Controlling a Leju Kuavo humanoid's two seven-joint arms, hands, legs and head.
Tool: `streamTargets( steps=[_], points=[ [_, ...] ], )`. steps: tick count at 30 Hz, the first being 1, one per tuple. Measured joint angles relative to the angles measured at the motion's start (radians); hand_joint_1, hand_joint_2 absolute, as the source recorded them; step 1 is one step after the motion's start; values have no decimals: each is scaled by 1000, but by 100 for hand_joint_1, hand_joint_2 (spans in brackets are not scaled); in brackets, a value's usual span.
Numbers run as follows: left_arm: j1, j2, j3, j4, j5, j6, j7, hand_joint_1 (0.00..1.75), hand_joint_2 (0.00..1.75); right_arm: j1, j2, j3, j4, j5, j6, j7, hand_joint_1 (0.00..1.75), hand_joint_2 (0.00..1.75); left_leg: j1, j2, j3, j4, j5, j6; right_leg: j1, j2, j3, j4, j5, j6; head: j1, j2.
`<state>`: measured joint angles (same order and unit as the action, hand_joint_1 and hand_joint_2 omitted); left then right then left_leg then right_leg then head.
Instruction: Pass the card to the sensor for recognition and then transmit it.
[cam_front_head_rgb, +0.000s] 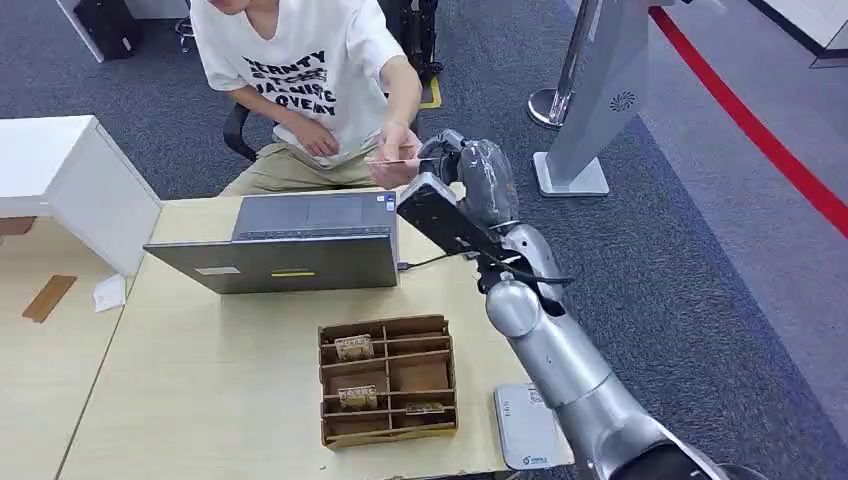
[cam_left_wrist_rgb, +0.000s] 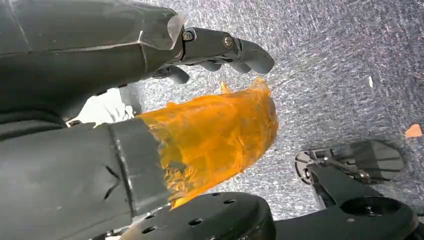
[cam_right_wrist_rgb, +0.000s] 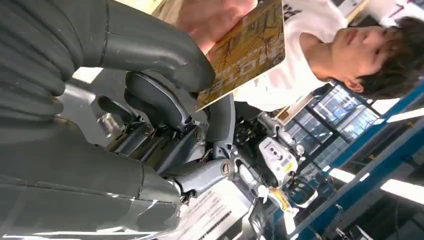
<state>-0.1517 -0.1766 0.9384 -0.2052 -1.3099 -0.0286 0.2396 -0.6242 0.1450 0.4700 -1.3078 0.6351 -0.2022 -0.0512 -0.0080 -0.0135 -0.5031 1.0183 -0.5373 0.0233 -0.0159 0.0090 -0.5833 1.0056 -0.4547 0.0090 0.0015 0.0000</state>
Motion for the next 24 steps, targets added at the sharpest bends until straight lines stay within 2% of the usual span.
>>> streamTargets(
  steps=[2,3,4,5,13,24],
  points=[
    [-2,0,-4,0,-3,-2,1,0,0,-31,6,4,40,37,3,13,175,175,0,0,0,0,0,0,0,0,0,0,0,0,0,0],
    [-4,0,-9,0,-4,-2,1,0,0,-43,8,7,63,60,6,21,126,175,0,0,0,0,0,0,0,0,0,0,0,0,0,0],
    [-6,0,-12,0,-4,-2,1,0,0,-51,10,13,82,84,7,29,21,175,0,0,0,0,0,0,0,0,0,0,0,0,0,0],
    [-7,0,-14,0,-4,-2,1,0,0,-57,11,19,99,109,8,34,0,175,0,0,0,0,0,0,0,0,0,0,0,0,0,0],
    [-7,0,-16,0,9,-2,2,0,0,-40,27,42,154,118,3,6,0,175,0,-1,-1,0,0,0,0,0,0,0,0,0,0,0],
    [8,0,-15,0,43,8,-2,0,0,133,30,43,17,-22,-10,-73,0,175,0,0,-1,0,0,0,0,0,-1,-1,0,0,0,0]
  ],
)
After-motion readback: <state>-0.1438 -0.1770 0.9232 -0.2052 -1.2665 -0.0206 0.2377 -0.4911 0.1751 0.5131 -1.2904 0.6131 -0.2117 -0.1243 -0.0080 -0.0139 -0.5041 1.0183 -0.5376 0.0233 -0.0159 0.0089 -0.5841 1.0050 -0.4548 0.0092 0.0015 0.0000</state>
